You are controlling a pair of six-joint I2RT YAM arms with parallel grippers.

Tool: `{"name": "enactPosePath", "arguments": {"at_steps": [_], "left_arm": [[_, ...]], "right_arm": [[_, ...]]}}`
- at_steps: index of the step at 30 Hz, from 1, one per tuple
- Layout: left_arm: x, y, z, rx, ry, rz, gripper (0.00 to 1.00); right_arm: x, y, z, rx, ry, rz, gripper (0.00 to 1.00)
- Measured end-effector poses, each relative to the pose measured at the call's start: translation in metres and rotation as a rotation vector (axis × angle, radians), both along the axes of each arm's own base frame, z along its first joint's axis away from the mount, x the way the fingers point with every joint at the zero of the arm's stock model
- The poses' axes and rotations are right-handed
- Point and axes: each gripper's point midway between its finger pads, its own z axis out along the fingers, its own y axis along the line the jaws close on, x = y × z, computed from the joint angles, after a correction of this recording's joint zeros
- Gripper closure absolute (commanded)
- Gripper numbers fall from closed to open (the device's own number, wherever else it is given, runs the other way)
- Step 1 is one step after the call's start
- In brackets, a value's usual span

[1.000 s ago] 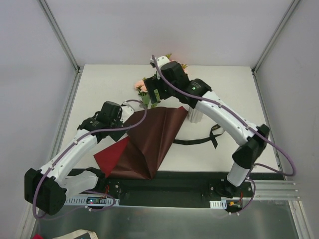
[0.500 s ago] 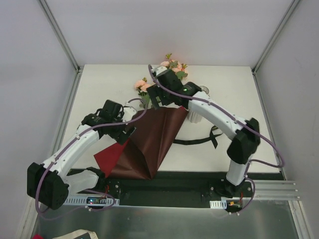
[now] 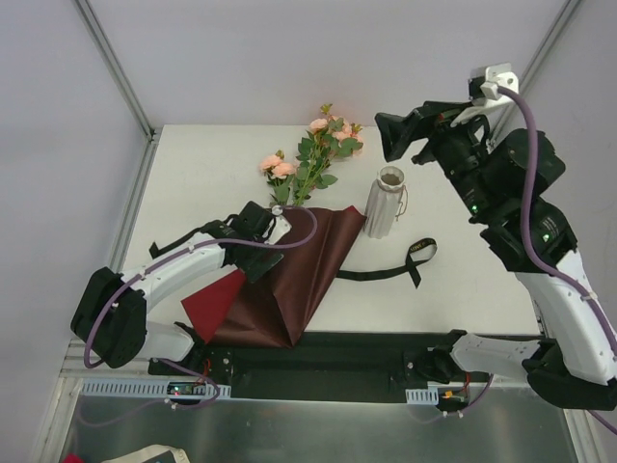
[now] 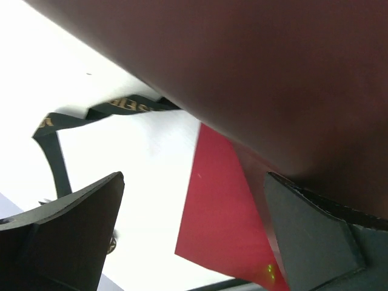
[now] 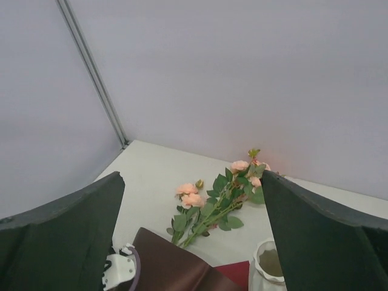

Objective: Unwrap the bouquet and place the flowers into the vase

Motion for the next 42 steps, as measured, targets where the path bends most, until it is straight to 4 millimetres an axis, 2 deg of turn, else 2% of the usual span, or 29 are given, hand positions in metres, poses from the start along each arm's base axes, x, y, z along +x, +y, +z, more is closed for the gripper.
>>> {"name": "enactPosePath", "arguments": {"at_steps": [2, 4, 8, 11, 18, 22, 25, 29, 35, 40, 42], "left_arm": [[0.011, 0.001, 0.004, 0.007, -0.055, 0.03, 0.01], [0.019, -0.003, 0.01, 0.002, -0.101, 0.045, 0.01], [0.029, -0.025, 0.026, -0.045, -0.166, 0.02, 0.01], [0.03, -0.043, 0.034, -0.09, -0.186, -0.011, 0.01], [0.018, -0.07, 0.026, -0.127, -0.134, -0.086, 0.01], [0.012, -0.079, 0.025, -0.145, -0.109, -0.115, 0.01], [0.002, -0.084, 0.027, -0.186, -0.071, -0.142, 0.01], [-0.015, -0.096, 0.028, -0.243, -0.003, -0.194, 0.01], [-0.044, -0.143, 0.024, -0.277, 0.108, -0.345, 0.01], [-0.056, -0.173, 0.012, -0.272, 0.196, -0.413, 0.01], [-0.06, -0.182, 0.015, -0.283, 0.21, -0.435, 0.01]], "right_arm": [[0.001, 0.001, -0.01, -0.01, 0.008, 0.0, 0.0], [0.008, 0.007, -0.031, -0.043, 0.04, 0.001, 0.0], [0.022, 0.023, -0.083, -0.133, 0.13, 0.004, 0.0], [0.026, 0.025, -0.103, -0.177, 0.167, 0.002, 0.0], [0.017, 0.01, -0.087, -0.172, 0.115, -0.025, 0.0], [0.012, 0.0, -0.078, -0.168, 0.09, -0.044, 0.0], [0.012, -0.001, -0.078, -0.174, 0.087, -0.049, 0.01], [0.015, -0.001, -0.089, -0.191, 0.104, -0.055, 0.01], [0.017, -0.001, -0.097, -0.209, 0.12, -0.068, 0.01], [0.015, -0.007, -0.096, -0.207, 0.119, -0.085, 0.01], [0.013, -0.011, -0.097, -0.206, 0.119, -0.091, 0.01]]}}
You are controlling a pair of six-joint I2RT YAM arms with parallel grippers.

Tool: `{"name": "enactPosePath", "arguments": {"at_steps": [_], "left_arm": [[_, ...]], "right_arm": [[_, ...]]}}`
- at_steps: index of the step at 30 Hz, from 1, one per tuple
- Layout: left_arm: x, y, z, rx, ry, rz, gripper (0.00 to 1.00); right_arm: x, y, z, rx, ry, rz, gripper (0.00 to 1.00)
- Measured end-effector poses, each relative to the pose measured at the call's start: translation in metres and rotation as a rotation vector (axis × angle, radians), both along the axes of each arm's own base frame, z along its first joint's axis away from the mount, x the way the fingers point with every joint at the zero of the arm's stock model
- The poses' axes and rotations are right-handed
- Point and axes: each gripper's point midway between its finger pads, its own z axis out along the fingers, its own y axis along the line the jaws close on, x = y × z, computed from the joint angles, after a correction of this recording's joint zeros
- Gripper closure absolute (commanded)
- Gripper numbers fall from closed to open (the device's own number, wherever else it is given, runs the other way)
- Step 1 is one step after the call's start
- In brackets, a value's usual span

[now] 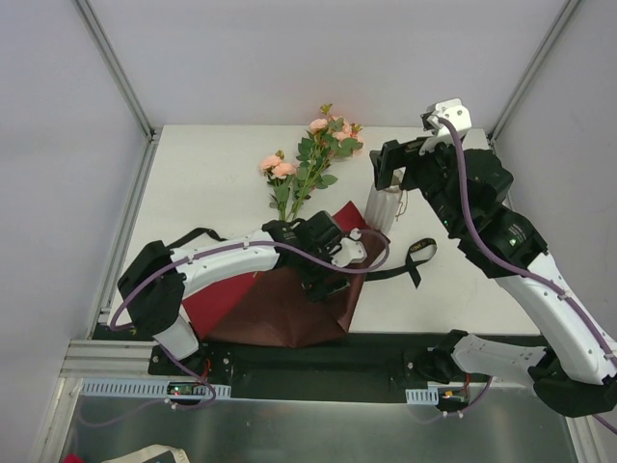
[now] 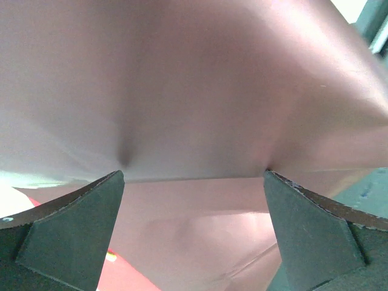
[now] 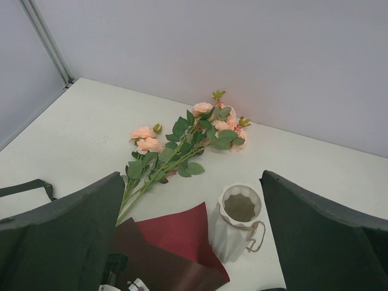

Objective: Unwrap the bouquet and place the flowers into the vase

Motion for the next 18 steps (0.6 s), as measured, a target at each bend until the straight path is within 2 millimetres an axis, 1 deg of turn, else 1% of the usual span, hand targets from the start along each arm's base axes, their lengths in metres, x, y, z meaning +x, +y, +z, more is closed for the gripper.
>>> {"name": "enactPosePath", "arguments": {"at_steps": [4, 6, 8, 15, 18], "left_arm": [[-0.012, -0.023, 0.018, -0.065, 0.018, -0.062, 0.01], [-0.021, -0.033, 0.025, -0.103, 0.043, -0.099, 0.01], [-0.032, -0.039, 0.029, -0.128, 0.079, -0.136, 0.01], [-0.075, -0.045, 0.039, -0.177, 0.231, -0.249, 0.01], [-0.093, -0.045, 0.043, -0.186, 0.293, -0.302, 0.01]], "right_arm": [[-0.003, -0.004, -0.001, -0.005, 0.005, -0.005, 0.01], [-0.004, -0.005, -0.003, -0.009, 0.009, -0.007, 0.01], [-0.004, -0.006, -0.005, -0.018, 0.018, -0.007, 0.01], [-0.004, -0.006, -0.007, -0.034, 0.045, -0.011, 0.01], [-0.005, -0.008, -0.01, -0.041, 0.063, -0.02, 0.01]]}}
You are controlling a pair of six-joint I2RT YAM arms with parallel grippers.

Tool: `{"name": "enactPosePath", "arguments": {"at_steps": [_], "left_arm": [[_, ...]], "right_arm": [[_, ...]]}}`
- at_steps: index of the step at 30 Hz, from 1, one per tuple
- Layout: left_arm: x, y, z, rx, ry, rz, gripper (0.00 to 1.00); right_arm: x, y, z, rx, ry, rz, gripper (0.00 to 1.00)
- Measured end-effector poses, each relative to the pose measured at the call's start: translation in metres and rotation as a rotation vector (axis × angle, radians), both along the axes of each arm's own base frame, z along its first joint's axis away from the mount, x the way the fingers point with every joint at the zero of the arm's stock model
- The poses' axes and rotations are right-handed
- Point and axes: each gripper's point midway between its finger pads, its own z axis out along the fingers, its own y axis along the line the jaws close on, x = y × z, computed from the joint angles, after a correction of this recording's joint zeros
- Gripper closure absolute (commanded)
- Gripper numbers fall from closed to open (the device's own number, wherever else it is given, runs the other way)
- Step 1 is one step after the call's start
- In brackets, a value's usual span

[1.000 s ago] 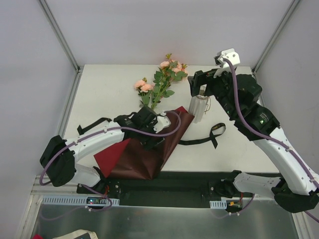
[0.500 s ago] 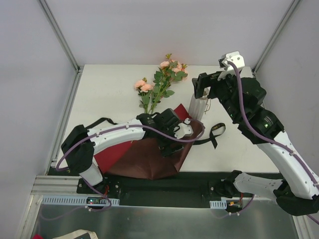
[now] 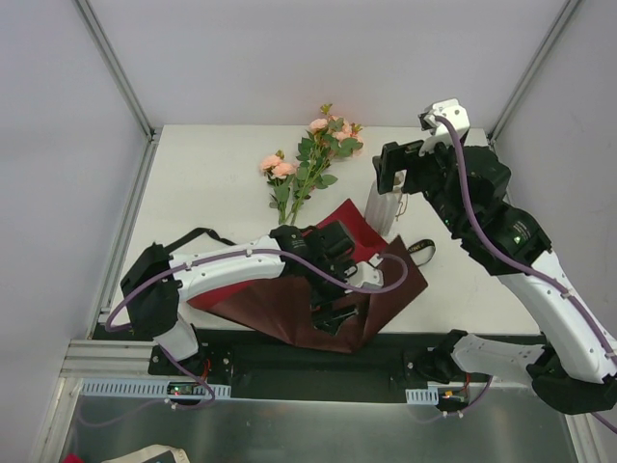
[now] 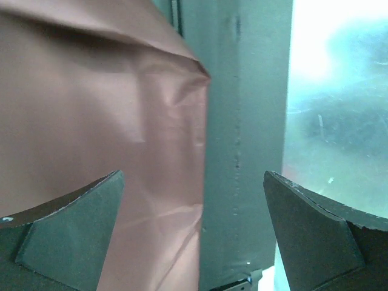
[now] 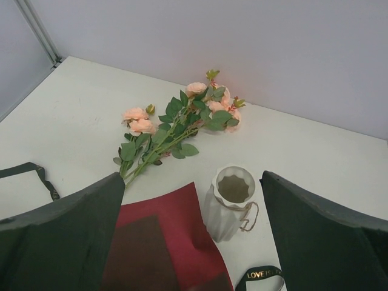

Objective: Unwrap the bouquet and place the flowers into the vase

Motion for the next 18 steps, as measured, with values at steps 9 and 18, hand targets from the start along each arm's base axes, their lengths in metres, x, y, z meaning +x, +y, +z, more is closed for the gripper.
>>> {"name": "enactPosePath", "arguments": {"at_steps": [9, 18], "left_arm": [[-0.003, -0.001, 0.075, -0.083, -0.065, -0.076, 0.01], [0.122, 0.134, 0.159, -0.153, -0.495, 0.497, 0.01]], "right_arm": [[0.016, 0.014, -0.008, -0.031, 0.078, -0.021, 0.02], [0.04, 0.052, -0.033, -0.014, 0.178, -0.003, 0.08]]}}
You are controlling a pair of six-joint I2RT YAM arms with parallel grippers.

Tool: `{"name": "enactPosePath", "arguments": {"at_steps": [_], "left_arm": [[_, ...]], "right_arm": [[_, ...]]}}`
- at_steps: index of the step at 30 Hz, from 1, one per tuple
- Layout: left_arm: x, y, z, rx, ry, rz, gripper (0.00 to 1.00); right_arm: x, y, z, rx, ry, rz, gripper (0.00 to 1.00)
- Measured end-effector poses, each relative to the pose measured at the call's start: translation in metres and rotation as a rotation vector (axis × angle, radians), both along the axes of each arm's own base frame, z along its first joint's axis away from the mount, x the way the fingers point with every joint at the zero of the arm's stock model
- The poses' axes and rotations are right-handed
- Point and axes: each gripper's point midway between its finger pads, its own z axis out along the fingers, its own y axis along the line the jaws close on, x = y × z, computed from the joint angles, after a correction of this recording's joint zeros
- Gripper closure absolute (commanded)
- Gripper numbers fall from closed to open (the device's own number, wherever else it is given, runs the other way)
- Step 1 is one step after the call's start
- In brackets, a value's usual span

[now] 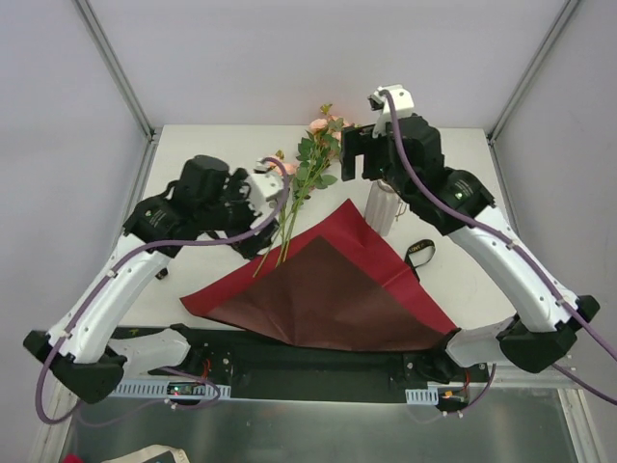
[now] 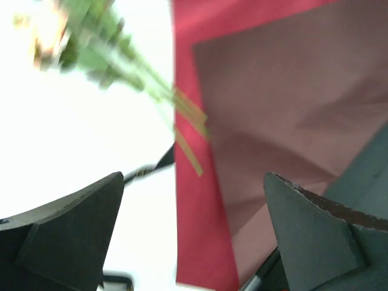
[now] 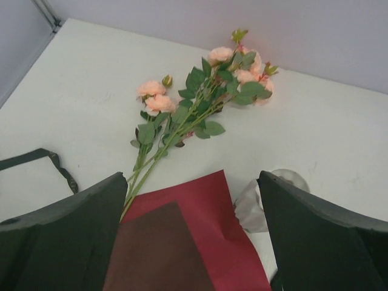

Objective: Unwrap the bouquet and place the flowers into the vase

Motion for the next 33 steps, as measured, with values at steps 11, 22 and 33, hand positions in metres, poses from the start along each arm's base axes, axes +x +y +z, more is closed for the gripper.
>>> {"name": "enactPosePath", "arguments": {"at_steps": [11, 22, 33], "left_arm": [[0.071, 0.178, -0.12, 0.141, 0.257, 0.726, 0.01], [0.082, 0.205, -0.15, 0.134, 0.321, 0.809, 0.01], [0.073, 0.206, -0.171, 0.159, 0.341, 0.786, 0.01]], "right_arm": [[0.024, 0.101, -0.14, -0.064, 0.248, 0.047, 0.25], [0.056, 0.143, -0.29, -0.127, 0.455, -0.046, 0.64], [0.071, 0.145, -0.335, -0.092, 0.536, -0.099, 0.53]]}}
